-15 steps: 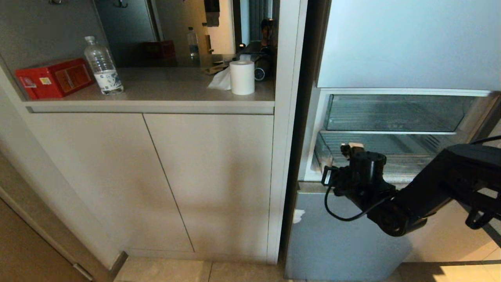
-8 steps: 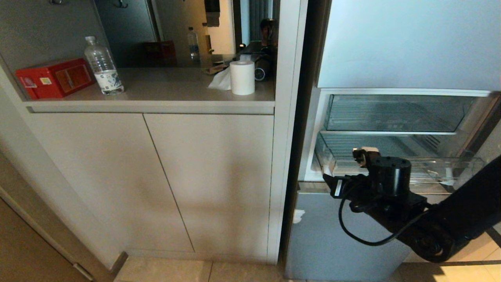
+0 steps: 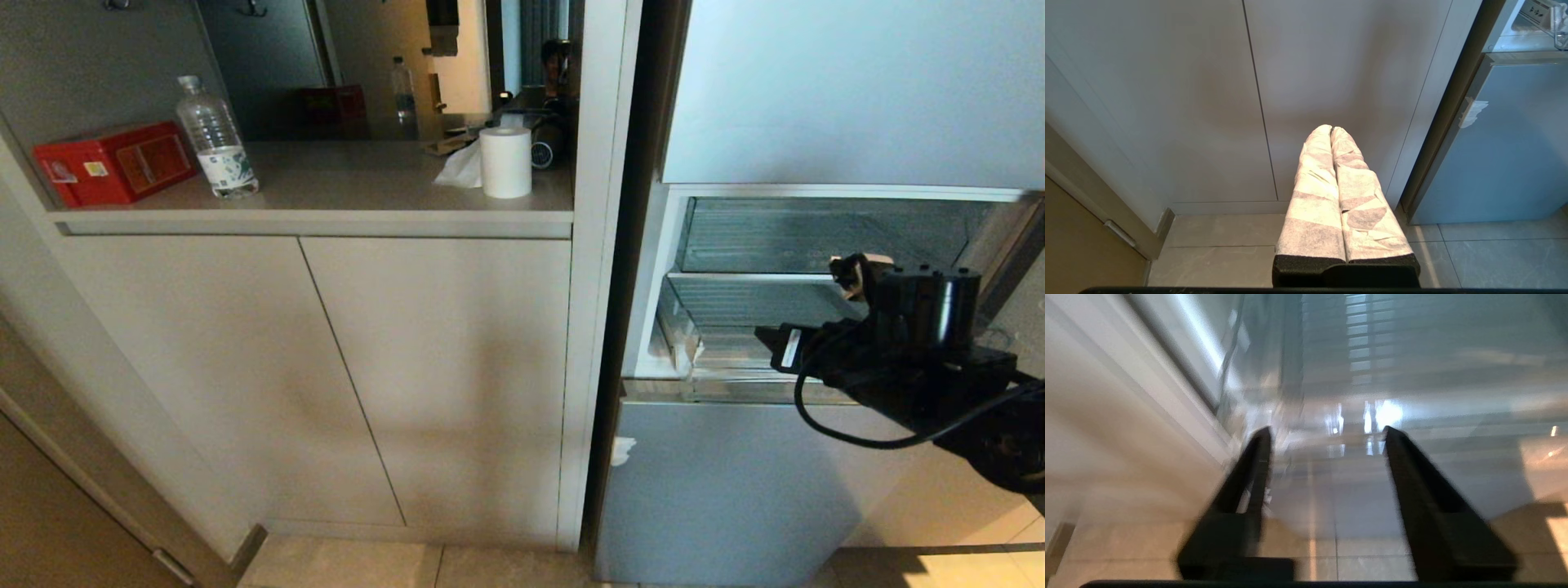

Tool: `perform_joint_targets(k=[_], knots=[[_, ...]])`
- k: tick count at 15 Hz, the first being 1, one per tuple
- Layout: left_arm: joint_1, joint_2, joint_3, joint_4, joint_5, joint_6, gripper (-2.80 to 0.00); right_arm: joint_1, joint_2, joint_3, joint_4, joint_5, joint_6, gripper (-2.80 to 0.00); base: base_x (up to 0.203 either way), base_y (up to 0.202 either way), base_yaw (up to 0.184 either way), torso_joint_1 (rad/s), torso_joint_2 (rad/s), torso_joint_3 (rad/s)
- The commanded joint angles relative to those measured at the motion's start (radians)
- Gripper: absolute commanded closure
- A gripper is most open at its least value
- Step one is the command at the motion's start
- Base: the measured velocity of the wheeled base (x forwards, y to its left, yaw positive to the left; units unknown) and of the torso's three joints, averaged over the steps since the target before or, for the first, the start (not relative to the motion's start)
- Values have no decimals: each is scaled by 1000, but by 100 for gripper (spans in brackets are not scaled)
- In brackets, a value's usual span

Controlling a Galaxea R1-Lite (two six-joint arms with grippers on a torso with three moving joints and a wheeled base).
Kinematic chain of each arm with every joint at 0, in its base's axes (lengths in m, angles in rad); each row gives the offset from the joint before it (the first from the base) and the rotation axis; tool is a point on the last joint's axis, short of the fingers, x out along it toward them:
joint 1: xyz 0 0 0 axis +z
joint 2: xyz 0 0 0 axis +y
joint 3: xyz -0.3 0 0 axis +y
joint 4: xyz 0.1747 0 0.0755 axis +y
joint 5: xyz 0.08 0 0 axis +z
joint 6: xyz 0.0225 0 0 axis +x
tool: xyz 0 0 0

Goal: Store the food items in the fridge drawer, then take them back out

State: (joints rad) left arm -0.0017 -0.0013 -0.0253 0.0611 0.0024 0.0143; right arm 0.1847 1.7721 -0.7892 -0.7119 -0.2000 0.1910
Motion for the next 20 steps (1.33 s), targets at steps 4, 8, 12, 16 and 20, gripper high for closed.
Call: perform_joint_targets(k=[4, 8, 12, 16, 20], knots=[[0, 0, 1, 0, 1, 0, 0, -125, 137, -324, 234, 91, -22, 0, 0, 0, 0, 0, 0, 0], [0, 0, 1, 0, 1, 0, 0, -141, 287, -535, 373, 110, -52, 0, 0, 0, 0, 0, 0, 0], [0, 0, -1, 0, 1, 0, 0, -145, 352, -629, 482, 113, -59, 0, 0, 0, 0, 0, 0, 0], [0, 0, 1, 0, 1, 0, 0, -151, 287, -671, 708, 113, -58, 0, 0, 0, 0, 0, 0, 0], [0, 0, 1, 0, 1, 1, 0, -174, 134, -672, 935, 150, -55, 0, 0, 0, 0, 0, 0, 0]])
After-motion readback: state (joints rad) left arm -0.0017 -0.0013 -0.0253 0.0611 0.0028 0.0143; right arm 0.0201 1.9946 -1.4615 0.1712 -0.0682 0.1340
